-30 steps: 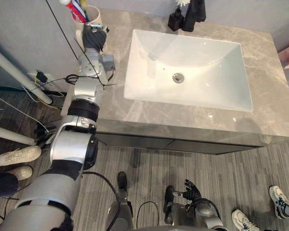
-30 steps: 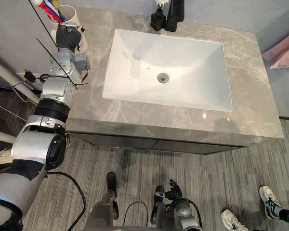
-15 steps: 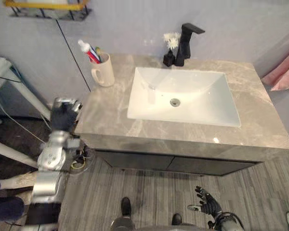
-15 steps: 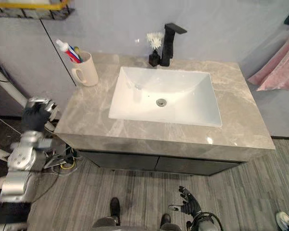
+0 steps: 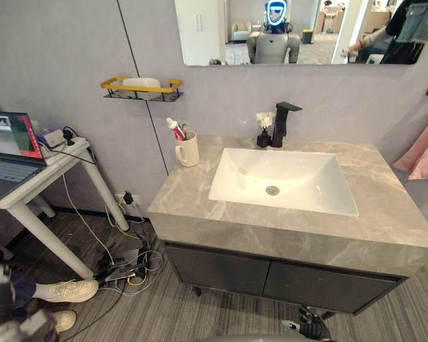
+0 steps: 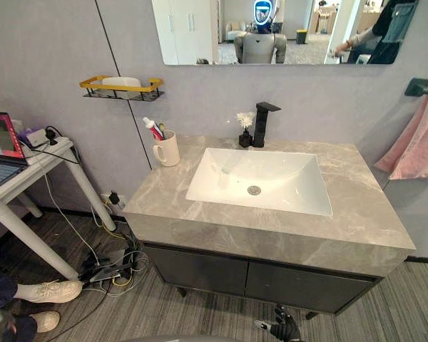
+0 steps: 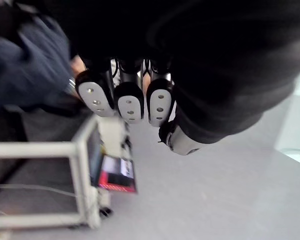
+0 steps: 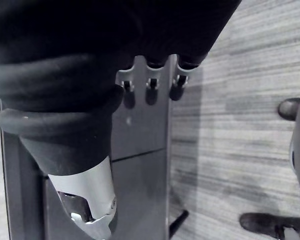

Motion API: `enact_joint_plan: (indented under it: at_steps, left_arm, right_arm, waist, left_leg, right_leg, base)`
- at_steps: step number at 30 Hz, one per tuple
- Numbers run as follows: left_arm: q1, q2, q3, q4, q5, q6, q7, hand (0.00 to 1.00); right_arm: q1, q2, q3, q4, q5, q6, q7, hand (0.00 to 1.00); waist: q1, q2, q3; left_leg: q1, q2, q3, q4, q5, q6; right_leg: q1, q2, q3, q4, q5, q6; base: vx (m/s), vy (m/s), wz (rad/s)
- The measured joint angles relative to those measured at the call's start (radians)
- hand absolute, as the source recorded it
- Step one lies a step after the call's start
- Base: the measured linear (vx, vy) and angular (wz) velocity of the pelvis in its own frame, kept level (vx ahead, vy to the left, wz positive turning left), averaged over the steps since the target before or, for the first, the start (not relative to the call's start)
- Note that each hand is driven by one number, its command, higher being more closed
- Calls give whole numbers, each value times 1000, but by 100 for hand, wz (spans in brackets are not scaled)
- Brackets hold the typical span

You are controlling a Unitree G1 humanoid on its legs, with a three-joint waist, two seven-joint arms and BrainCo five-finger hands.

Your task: Organize washtable

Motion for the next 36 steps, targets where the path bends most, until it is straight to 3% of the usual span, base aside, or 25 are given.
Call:
enact_joint_plan:
  at_steps: [4,10,11,17,28,31,36]
  left_arm:
    - [-7,-20,57,300,0,18,3,100]
    - [-89,-68,45,813,42,62,-3,100]
    - [-105,-76,37,893,43,66,-5,0]
    - [-131,-75,-15,1118,153,115,-3,0]
    - [-199,11,-344,1185,284,115,-59,0]
    - [-200,30,-395,1187,309,114,-68,0]
    - [-221,57,-456,1207,326,114,-67,0]
  right_arm:
    - [-7,13,-24,69,9,3,0,0]
    - [-38,22,-73,147,13,-11,-9,0]
    - [-51,23,-80,173,21,-16,-20,0]
    - [-117,17,-86,296,41,-31,-27,0]
    - [-176,10,-38,372,33,-27,-65,0]
    - [-189,11,-36,374,0,-24,-65,0]
    - [-199,11,-27,374,-2,-23,-67,0]
  waist:
    - [3,-12,-4]
    - [-1,-12,-2]
    - [-3,-14,-2]
    - [-14,-23,4]
    - [-36,-46,31]
    - [-56,-50,36]
    - [-57,-55,60]
  left_leg:
    - [7,-2,-1,-5,0,0]
    - [15,-20,-13,-6,-1,0]
    - [6,-25,-20,-6,-1,0]
    - [5,-61,-51,-6,-4,6]
    - [26,-67,-47,-7,-15,15]
    - [28,-68,-45,-7,-18,10]
    - [43,-66,-23,-7,-29,6]
  right_leg:
    - [10,-2,-8,2,0,0]
    - [22,-17,-9,6,-4,6]
    - [20,-18,-9,4,-7,9]
    - [21,-37,24,-2,-11,15]
    - [34,-35,50,-1,-29,21]
    - [35,-36,52,-1,-30,18]
    - [37,-36,75,-2,-33,14]
  base:
    - [-21,0,6]
    - [-12,15,4]
    - [-16,21,12]
    - [38,31,7]
    - [39,-8,-3]
    - [45,-19,-3]
    - [26,-13,-12]
